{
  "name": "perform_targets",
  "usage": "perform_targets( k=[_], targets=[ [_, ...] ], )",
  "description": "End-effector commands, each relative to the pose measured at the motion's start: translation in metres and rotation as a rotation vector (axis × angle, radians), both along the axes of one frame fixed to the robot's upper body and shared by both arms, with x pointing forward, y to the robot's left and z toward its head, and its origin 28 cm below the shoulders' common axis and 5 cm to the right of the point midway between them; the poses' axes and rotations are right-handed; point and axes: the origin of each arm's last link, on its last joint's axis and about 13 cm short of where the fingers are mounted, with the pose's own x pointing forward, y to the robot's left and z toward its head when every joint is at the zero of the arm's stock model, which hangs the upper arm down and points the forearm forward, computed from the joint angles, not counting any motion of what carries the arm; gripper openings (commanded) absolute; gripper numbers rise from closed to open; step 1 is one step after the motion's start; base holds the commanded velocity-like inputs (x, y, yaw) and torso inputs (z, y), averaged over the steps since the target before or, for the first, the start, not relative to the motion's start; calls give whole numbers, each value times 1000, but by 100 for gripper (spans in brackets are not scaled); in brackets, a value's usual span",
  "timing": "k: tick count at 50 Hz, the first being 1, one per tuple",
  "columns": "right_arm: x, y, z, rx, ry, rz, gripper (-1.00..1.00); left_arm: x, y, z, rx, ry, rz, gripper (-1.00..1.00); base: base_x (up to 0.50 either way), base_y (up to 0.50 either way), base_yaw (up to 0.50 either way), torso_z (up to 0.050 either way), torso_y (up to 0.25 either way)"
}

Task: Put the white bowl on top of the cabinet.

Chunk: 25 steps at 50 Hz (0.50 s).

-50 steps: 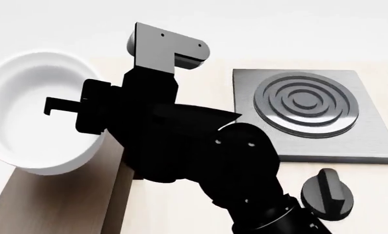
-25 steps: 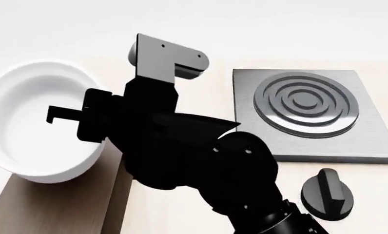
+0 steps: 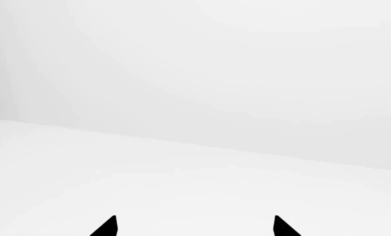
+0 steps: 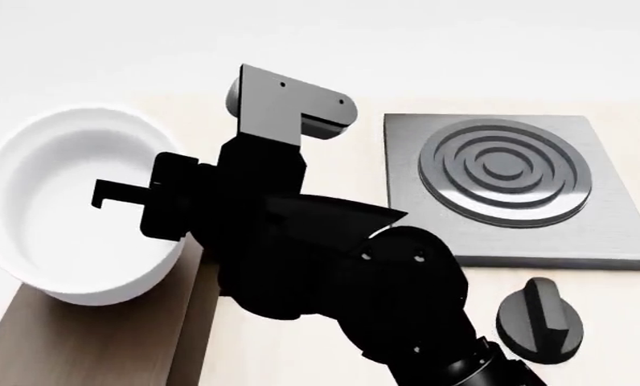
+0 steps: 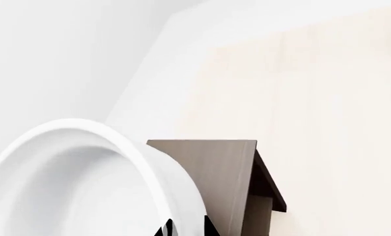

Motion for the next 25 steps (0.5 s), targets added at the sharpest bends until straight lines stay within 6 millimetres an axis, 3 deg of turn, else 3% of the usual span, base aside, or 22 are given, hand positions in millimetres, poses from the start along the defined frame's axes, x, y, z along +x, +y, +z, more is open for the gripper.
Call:
perform_targets(
  k=[1,23,24,25],
  targets=[
    [3,-2,4,37,-20,-14,-100,0,0,0,1,0,0,100,0,0,0,0,0],
    [4,0,-4,43,17,5,-100,0,-1,1,2,1,0,100,0,0,0,0,0],
    [4,0,-4,43,20,6,100,0,0,1,2,1,0,100,0,0,0,0,0],
    [4,0,-4,46,19,6,100,0,0,1,2,0,0,100,0,0,0,0,0]
  ],
)
